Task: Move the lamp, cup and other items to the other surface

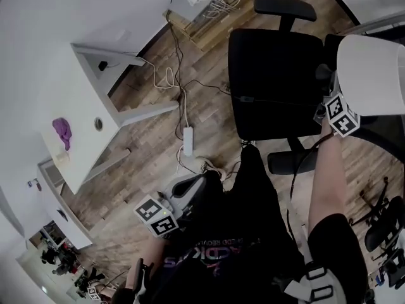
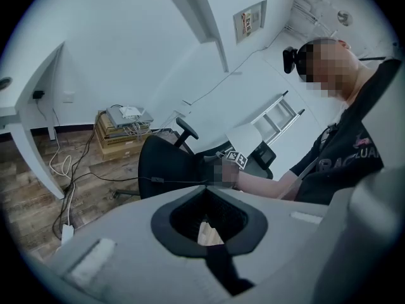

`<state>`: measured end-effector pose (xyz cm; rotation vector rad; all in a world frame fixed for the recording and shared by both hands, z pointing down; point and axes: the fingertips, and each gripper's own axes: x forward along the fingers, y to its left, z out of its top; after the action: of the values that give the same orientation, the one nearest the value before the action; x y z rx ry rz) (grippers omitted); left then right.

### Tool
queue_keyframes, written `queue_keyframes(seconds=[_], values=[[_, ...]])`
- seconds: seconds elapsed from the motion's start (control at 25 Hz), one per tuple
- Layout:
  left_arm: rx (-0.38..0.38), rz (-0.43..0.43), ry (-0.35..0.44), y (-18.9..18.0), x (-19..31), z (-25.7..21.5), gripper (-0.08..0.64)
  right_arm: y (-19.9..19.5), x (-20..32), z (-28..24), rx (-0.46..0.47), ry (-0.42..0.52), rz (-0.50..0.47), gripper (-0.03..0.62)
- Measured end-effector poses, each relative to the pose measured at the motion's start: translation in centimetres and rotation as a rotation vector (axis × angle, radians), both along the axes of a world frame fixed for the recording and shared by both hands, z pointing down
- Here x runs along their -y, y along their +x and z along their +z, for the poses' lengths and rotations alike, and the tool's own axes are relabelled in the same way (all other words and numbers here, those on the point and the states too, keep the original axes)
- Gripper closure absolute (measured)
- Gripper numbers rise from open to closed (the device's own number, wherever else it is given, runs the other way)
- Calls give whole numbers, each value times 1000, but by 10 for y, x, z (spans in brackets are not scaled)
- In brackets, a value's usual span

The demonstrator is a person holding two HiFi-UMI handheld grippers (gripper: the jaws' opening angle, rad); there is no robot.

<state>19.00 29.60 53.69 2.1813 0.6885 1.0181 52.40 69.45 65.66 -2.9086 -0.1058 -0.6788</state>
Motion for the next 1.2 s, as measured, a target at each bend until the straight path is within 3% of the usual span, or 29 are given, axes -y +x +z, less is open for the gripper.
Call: queue_keyframes(seconds=[0.72, 1.2], values=[[160, 44, 81, -14, -23, 43, 560, -7, -38, 136, 141, 108, 130, 437], [242, 64, 79, -27, -26, 65, 560, -15, -41, 181, 185, 116, 157, 437]])
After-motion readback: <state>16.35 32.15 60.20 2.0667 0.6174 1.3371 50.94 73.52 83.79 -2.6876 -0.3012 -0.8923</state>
